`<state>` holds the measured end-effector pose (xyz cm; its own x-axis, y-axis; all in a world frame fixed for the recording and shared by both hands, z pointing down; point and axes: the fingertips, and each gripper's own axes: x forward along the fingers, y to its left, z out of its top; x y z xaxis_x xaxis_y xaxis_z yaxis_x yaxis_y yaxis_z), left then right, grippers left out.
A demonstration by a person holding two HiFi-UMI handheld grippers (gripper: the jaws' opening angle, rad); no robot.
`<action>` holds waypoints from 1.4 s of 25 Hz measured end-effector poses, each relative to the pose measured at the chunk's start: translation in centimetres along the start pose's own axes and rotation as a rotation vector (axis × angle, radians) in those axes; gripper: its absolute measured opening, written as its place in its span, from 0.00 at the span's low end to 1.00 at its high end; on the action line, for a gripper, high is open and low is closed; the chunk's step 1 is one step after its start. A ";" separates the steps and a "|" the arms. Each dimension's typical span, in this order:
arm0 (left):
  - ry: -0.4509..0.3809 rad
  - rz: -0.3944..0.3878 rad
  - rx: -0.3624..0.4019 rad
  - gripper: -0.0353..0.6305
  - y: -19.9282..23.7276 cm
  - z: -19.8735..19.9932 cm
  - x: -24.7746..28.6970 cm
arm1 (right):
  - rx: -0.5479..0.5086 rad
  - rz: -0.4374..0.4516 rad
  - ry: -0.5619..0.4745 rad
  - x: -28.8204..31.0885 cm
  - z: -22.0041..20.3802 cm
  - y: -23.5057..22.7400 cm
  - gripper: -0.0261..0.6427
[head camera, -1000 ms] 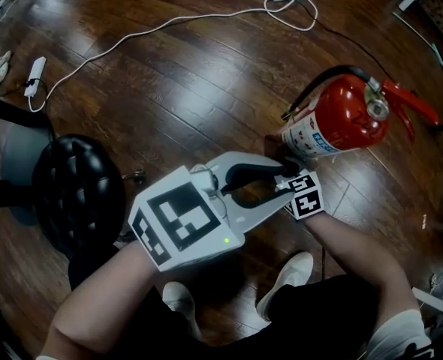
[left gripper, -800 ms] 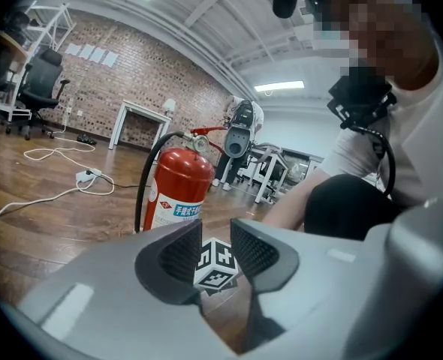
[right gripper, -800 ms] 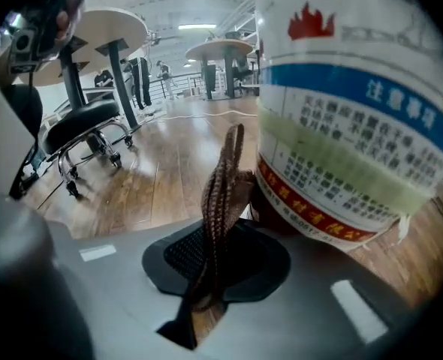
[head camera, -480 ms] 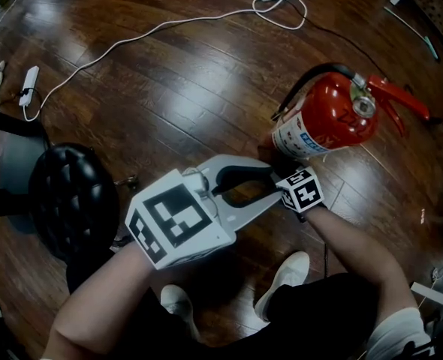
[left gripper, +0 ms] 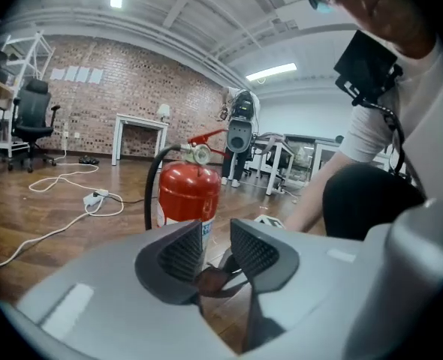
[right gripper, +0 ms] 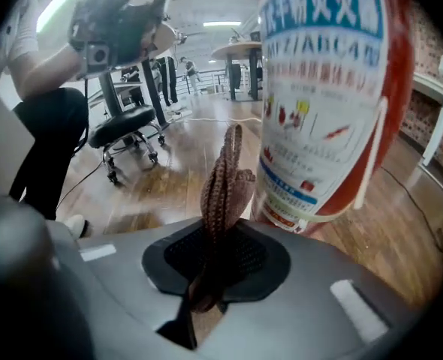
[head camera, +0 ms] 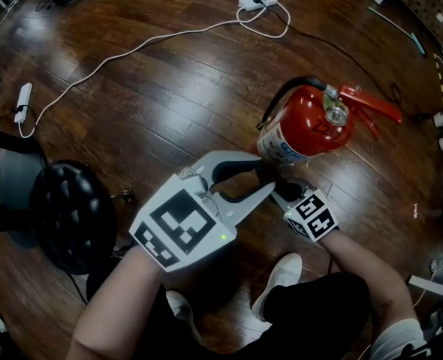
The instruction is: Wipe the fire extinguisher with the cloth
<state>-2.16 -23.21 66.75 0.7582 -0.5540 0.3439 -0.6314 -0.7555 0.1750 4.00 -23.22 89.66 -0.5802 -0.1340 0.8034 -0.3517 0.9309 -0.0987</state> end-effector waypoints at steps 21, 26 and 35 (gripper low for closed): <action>-0.004 0.003 -0.227 0.22 -15.0 19.3 -21.1 | 0.173 -0.106 -0.175 -40.4 15.8 15.1 0.12; -0.003 -0.060 -0.217 0.22 -21.3 26.9 -28.9 | 0.229 -0.213 -0.304 -53.7 21.8 22.1 0.12; -0.069 -0.018 -0.098 0.22 -29.2 33.5 -38.3 | 0.230 -0.275 -0.485 -65.3 24.7 33.0 0.12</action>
<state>-7.28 8.30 17.53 0.7770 -0.5656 0.2762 -0.6276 -0.7298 0.2710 12.19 7.90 19.43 -0.6954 -0.5491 0.4636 -0.6548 0.7500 -0.0938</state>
